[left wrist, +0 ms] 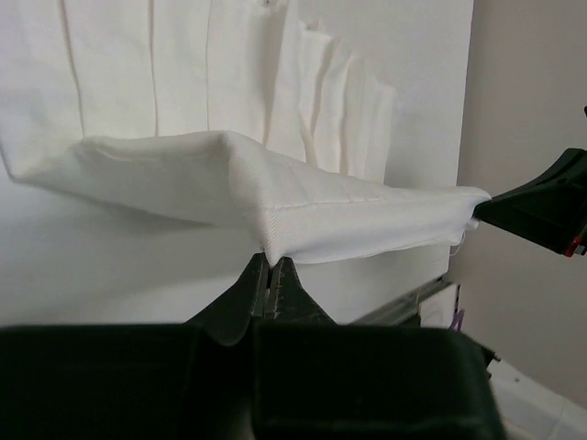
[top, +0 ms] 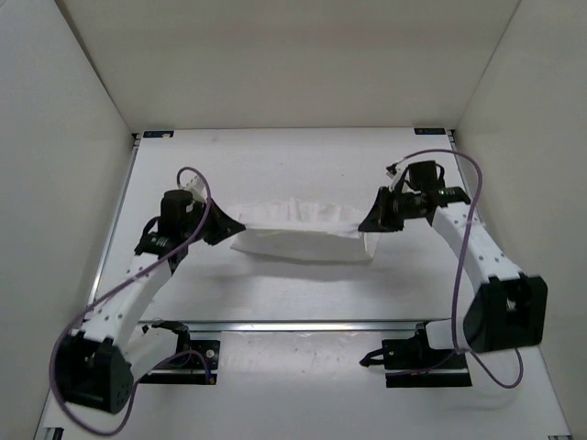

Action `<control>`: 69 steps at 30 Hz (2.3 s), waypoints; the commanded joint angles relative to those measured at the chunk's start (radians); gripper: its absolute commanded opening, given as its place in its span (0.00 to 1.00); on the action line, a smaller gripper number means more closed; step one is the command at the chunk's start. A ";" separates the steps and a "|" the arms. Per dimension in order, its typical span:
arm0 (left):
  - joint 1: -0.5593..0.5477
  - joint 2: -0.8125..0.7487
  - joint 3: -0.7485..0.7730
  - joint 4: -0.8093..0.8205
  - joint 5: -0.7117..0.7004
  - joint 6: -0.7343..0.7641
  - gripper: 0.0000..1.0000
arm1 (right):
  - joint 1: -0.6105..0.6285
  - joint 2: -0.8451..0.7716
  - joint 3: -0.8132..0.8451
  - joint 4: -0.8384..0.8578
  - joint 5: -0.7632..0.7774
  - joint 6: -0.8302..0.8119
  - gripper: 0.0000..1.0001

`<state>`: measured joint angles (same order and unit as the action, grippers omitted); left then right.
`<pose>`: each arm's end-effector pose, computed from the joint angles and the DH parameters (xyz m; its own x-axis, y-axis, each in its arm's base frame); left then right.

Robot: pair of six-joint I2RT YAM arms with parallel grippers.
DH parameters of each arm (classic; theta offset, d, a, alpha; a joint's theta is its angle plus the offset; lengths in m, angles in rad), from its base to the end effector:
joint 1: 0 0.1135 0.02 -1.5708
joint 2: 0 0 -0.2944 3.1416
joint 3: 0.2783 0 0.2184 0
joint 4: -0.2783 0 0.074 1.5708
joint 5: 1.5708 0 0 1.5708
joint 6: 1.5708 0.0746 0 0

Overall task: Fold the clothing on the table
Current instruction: Fold the skirt

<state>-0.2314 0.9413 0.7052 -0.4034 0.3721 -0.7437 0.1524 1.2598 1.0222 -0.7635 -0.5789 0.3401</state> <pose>0.1690 -0.0677 0.2750 -0.7644 -0.4678 -0.4436 -0.0270 0.7108 -0.7029 0.2130 0.0740 0.2878 -0.9243 0.1406 -0.3548 -0.1171 0.7804 0.6142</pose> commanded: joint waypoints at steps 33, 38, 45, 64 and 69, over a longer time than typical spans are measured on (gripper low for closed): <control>0.092 0.465 -0.125 0.439 -0.128 -0.025 0.65 | -0.205 0.305 -0.313 0.855 -0.225 0.362 0.72; 0.087 0.525 -0.133 0.478 -0.176 -0.029 0.67 | -0.189 0.360 -0.349 0.949 -0.174 0.427 0.72; 0.061 0.622 -0.104 0.535 -0.168 -0.043 0.67 | -0.194 0.403 -0.347 0.937 -0.049 0.470 0.71; -0.052 0.706 -0.130 0.715 -0.131 -0.092 0.00 | -0.068 0.438 0.321 0.249 0.240 -0.004 0.00; -0.052 0.720 -0.118 0.744 -0.125 -0.112 0.00 | 0.162 0.527 0.531 0.191 0.298 -0.033 0.00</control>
<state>-0.2810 1.6562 0.5934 0.3130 0.2504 -0.8463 0.2012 1.7298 1.4944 -0.4519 -0.3412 0.3855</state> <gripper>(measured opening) 0.027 0.023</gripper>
